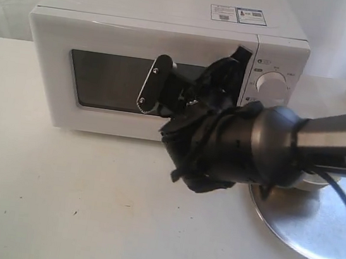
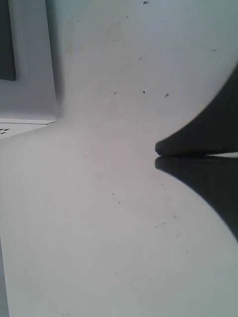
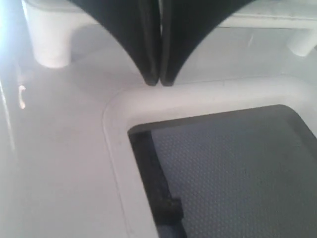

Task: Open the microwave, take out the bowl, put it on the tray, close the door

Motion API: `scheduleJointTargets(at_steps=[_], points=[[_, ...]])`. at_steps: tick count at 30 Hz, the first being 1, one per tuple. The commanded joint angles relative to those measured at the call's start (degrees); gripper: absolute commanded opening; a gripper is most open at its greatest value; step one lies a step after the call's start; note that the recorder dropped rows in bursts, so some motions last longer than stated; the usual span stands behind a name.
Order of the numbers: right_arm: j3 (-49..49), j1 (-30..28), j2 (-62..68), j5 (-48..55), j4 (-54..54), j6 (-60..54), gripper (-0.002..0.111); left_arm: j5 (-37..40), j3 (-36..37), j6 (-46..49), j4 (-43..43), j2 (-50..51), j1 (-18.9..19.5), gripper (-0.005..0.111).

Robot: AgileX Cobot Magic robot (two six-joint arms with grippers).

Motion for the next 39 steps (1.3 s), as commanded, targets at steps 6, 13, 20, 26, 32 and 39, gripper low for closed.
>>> scheduleJointTargets(at_steps=[6, 13, 20, 26, 32, 39], points=[[12.86, -2.14, -17.60, 13.07, 4.41, 12.15, 0.000, 0.14, -0.16, 0.00, -0.50, -0.12, -0.26, 0.000], [24.01, 2.23, -33.84, 1.21, 5.69, 25.91, 0.000, 0.14, -0.16, 0.00, -0.50, -0.12, -0.26, 0.000], [32.54, 2.90, -43.99, -23.93, -0.33, 33.29, 0.000, 0.14, -0.16, 0.00, -0.50, -0.12, -0.26, 0.000], [36.87, 2.90, -49.20, -39.60, -0.22, 33.29, 0.000, 0.14, -0.16, 0.00, -0.50, -0.12, -0.26, 0.000], [39.38, 2.90, -53.47, -49.04, 0.21, 33.29, 0.000, 0.14, -0.16, 0.00, -0.50, -0.12, -0.26, 0.000], [39.60, 2.90, -54.52, -56.82, 0.21, 33.29, 0.000, 0.14, -0.16, 0.00, -0.50, -0.12, -0.26, 0.000]])
